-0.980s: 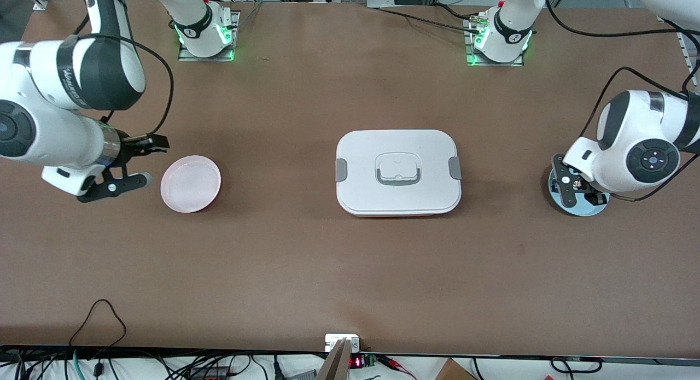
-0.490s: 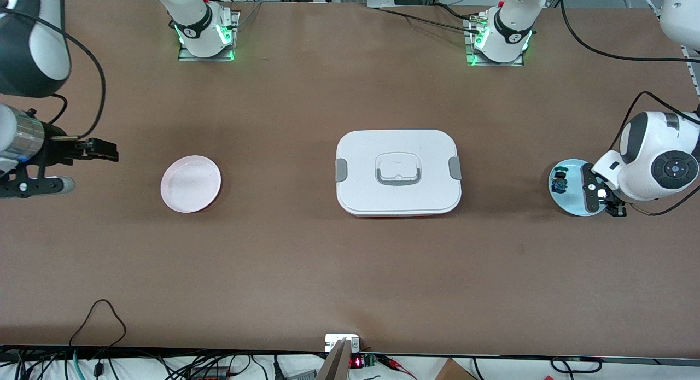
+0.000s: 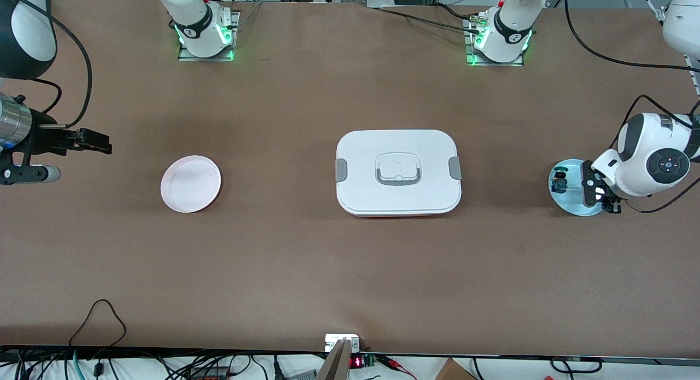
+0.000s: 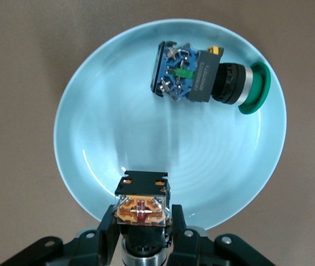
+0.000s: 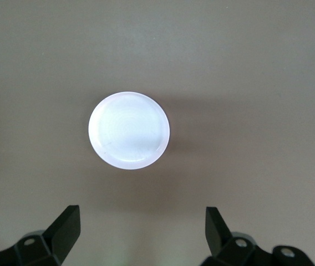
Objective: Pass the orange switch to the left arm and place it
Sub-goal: 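Lower the held switch onto the blue plate beside the green switch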
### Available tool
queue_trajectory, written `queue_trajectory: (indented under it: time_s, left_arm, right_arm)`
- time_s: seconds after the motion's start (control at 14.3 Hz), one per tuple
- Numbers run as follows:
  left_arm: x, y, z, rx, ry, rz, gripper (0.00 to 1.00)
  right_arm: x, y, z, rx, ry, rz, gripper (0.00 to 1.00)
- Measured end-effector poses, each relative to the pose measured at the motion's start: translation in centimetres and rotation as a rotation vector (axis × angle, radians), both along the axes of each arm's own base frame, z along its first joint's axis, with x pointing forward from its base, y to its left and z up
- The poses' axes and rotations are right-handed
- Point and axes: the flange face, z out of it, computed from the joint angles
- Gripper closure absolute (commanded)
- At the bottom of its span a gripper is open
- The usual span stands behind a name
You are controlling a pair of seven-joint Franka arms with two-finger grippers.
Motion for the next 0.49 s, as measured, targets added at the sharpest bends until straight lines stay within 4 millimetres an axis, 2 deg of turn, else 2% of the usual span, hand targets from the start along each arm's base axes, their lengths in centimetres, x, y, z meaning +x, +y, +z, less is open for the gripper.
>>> queue_trajectory:
  time_s: [0.21, 0.49]
  left_arm:
    - [-0.1, -0.7, 0.0, -0.001, 0.016, -0.008, 0.79]
    - [-1.1, -1.4, -1.1, -0.009, 0.042, -0.008, 0.79]
  right_arm:
    - [-2.4, 0.4, -0.5, 0.006, -0.027, 0.011, 0.0]
    - [-3.0, 1.1, 0.6, 0.008, -0.055, 0.023, 0.0]
